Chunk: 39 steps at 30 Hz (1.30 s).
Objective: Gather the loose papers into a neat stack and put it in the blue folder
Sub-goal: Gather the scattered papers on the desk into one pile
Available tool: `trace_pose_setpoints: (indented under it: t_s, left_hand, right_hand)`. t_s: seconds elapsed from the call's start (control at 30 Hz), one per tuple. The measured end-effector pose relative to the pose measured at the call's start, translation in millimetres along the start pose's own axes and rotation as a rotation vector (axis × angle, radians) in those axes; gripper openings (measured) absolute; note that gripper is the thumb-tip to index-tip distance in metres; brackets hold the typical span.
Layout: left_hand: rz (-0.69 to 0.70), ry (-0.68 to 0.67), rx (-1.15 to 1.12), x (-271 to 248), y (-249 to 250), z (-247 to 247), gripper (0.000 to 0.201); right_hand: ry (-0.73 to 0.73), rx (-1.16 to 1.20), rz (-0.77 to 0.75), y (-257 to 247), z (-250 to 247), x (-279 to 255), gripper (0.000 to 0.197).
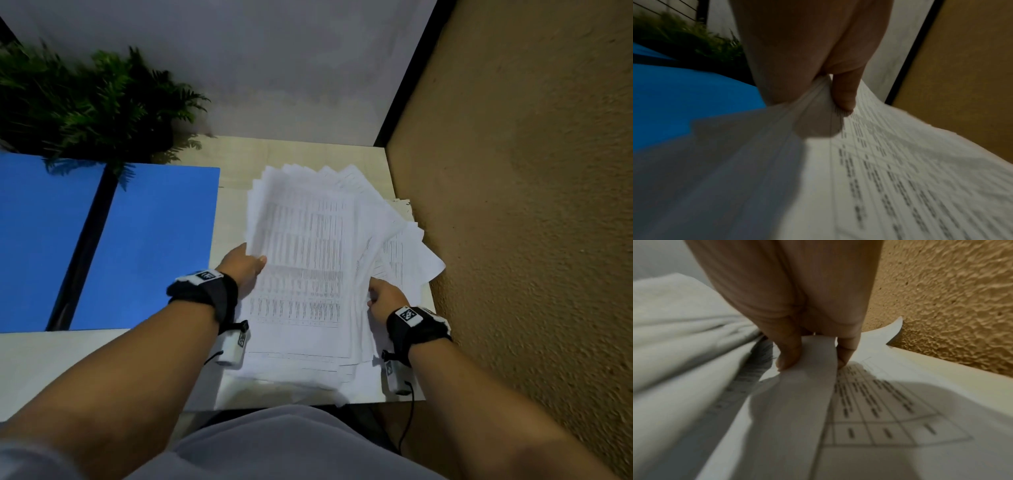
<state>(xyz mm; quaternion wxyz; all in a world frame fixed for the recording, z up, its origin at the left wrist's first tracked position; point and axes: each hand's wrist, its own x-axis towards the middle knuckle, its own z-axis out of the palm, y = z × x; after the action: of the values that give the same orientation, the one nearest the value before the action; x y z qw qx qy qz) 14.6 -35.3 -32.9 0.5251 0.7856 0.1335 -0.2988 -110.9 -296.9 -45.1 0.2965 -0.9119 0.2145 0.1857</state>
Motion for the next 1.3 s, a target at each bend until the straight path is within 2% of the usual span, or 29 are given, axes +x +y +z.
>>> trace_pose_setpoints:
  t_s: [0.07,0.17,0.23,0.3,0.37,0.43,0.47,0.53,0.63,0.7,0.77,0.83,0.9,0.97,1.0,1.07,1.13,1.2,1.23,1.3]
  left_hand:
    - [0.008,-0.034,0.104,9,6,7,0.051]
    - [0.009,-0.147,0.061,24,-4,13,0.063]
    - [-0.002,-0.165,0.069,25,-12,17,0.064]
    - [0.008,-0.086,0.085,24,-19,18,0.054]
    - [0.059,0.07,0.227,24,-22,19,0.043]
    - [0.093,0.194,0.392,22,-20,17,0.04]
    - [0.094,0.201,0.424,20,-17,17,0.042]
    - [0.091,0.125,0.337,23,-14,16,0.043]
    - [0.043,-0.001,0.105,29,-15,20,0.046]
    - [0.049,0.02,0.09,24,-11,24,0.056]
    - [0.052,0.103,0.262,17,-11,27,0.068]
    - [0.066,0.146,0.372,19,-11,29,0.073]
    - [0.048,0.115,0.289,21,-9,27,0.075]
    - [0.025,0.079,0.199,22,-4,24,0.069]
    - [0.027,0.071,0.22,24,-3,23,0.06]
    - [0.044,0.054,0.217,32,-10,22,0.049]
    - [0.077,0.048,0.13,23,-6,24,0.046]
    - [0.101,0.033,0.036,12,-2,26,0.041]
    - [0.108,0.022,0.004,12,-2,26,0.037]
    - [0.09,0.004,-0.055,12,-3,25,0.033]
  right_hand:
    - [-0.011,0.0,0.023,-1,3,1,0.033]
    - [-0.001,-0.014,0.08,-2,7,3,0.025]
    - [0.018,0.003,0.11,-1,7,5,0.024]
    - [0.081,-0.038,0.108,-1,7,7,0.022]
    - [0.242,-0.119,0.116,-2,4,10,0.018]
    - [0.382,-0.062,0.166,-7,-1,13,0.022]
    - [0.393,0.011,0.205,-8,-4,16,0.025]
    - [0.323,0.077,0.242,-9,-8,20,0.024]
    - [0.213,0.154,0.192,-4,-11,30,0.013]
    - [0.148,0.265,0.149,1,-16,33,0.01]
    - [0.052,0.368,0.153,8,-22,34,0.026]
    - [-0.032,0.43,0.18,14,-27,32,0.052]
    - [-0.146,0.492,0.193,20,-25,30,0.078]
    - [-0.239,0.453,0.165,18,-23,23,0.094]
    - [-0.225,0.41,0.145,18,-22,20,0.097]
    - [-0.057,0.346,0.145,16,-22,11,0.099]
    - [0.193,0.449,0.2,15,-20,2,0.097]
    - [0.349,0.593,0.302,20,-14,-5,0.082]
    - [0.356,0.661,0.358,21,-11,-10,0.074]
    - [0.236,0.859,0.419,30,-2,-16,0.073]
